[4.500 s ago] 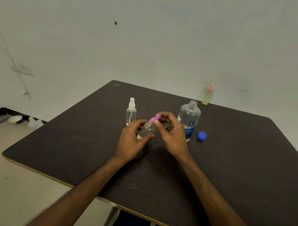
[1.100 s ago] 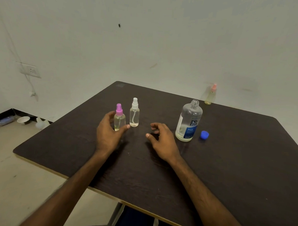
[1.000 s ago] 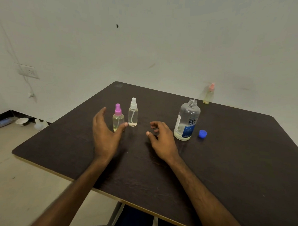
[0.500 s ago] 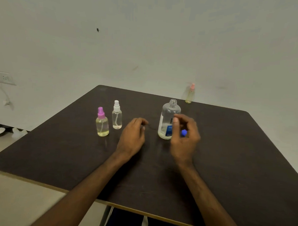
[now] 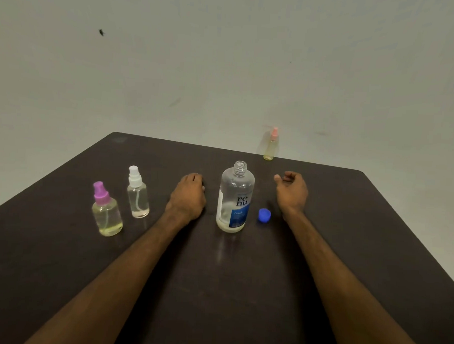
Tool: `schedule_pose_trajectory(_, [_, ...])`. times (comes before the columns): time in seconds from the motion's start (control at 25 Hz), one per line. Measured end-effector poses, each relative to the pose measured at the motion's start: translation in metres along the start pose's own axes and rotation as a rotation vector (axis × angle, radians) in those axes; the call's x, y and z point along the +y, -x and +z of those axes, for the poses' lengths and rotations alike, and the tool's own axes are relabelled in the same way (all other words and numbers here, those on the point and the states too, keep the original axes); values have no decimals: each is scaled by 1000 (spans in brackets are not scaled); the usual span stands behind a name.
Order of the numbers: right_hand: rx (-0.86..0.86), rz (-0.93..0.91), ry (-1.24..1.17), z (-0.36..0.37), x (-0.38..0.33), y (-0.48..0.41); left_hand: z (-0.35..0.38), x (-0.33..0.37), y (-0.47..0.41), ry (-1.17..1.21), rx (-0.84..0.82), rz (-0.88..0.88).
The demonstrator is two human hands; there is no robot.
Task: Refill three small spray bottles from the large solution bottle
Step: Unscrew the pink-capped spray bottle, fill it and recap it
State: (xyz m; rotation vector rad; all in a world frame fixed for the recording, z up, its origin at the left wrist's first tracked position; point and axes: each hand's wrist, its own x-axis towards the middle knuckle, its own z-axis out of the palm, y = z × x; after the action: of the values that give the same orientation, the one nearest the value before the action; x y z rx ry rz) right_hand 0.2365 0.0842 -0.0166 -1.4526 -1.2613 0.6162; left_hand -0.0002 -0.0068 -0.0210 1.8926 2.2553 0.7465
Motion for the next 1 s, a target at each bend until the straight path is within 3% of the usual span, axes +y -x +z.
schedule_pose_trajectory(0.48, [-55,-28,185,82,6,-123,22,-8,-38,-82,40,47])
schedule_pose_trajectory(0.76, [-1,-39,362,93,3,-131,22,-7,-41,-85,44,33])
schedule_pose_trajectory(1.0, [-11,-19,223,69,-2,-92,15,-2,-36,-50,17,11])
